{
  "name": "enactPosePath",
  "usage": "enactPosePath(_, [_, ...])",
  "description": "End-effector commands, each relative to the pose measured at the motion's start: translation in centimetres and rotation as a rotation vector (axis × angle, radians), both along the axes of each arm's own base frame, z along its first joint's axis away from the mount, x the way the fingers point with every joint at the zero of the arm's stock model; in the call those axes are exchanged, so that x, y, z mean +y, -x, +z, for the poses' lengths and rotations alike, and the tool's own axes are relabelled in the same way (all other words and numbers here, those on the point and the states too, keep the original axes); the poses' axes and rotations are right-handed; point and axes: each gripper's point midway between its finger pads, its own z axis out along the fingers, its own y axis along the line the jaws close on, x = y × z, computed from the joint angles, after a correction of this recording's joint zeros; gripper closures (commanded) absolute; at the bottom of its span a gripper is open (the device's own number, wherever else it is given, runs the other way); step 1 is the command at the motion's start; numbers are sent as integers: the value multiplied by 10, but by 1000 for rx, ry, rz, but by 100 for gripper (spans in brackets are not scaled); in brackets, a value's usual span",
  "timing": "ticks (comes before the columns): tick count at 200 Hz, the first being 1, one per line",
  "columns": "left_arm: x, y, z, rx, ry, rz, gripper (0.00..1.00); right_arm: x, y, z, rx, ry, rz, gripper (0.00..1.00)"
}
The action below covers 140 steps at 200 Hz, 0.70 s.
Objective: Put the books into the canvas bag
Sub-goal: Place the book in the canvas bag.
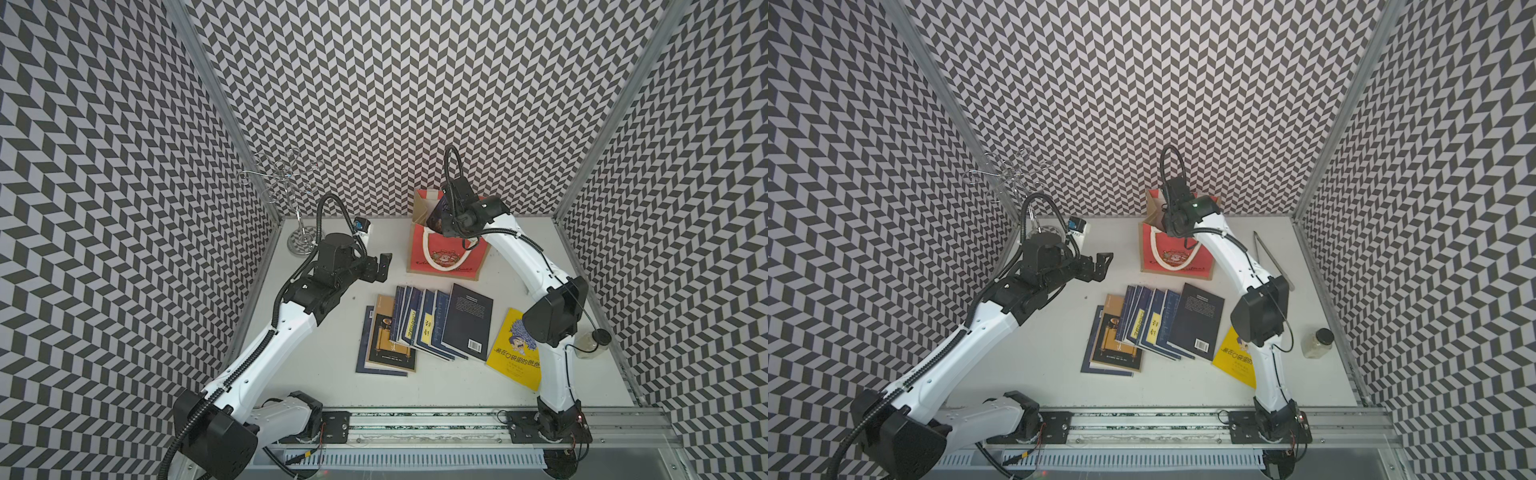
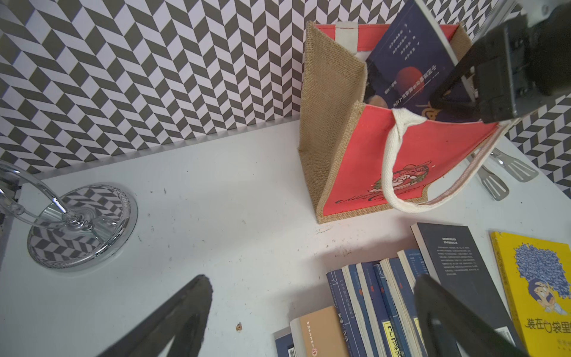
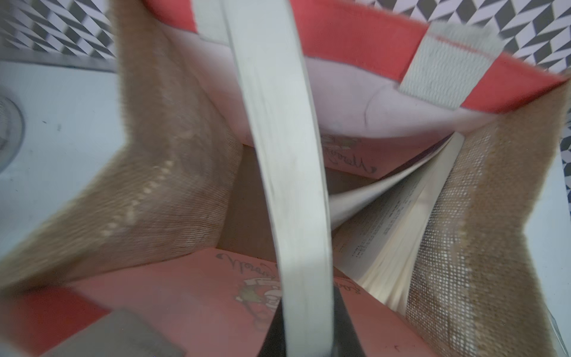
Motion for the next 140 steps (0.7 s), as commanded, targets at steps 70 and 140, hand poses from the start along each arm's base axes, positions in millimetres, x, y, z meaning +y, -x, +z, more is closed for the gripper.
enactPosePath(70, [-20,-27,27,-20,99,-39,1,-2,-13,63,-192,-84,-13,100])
enactPosePath(140, [-69,-124,41,-27,74,-66,12,-3,3,22,-96,-100,45,100])
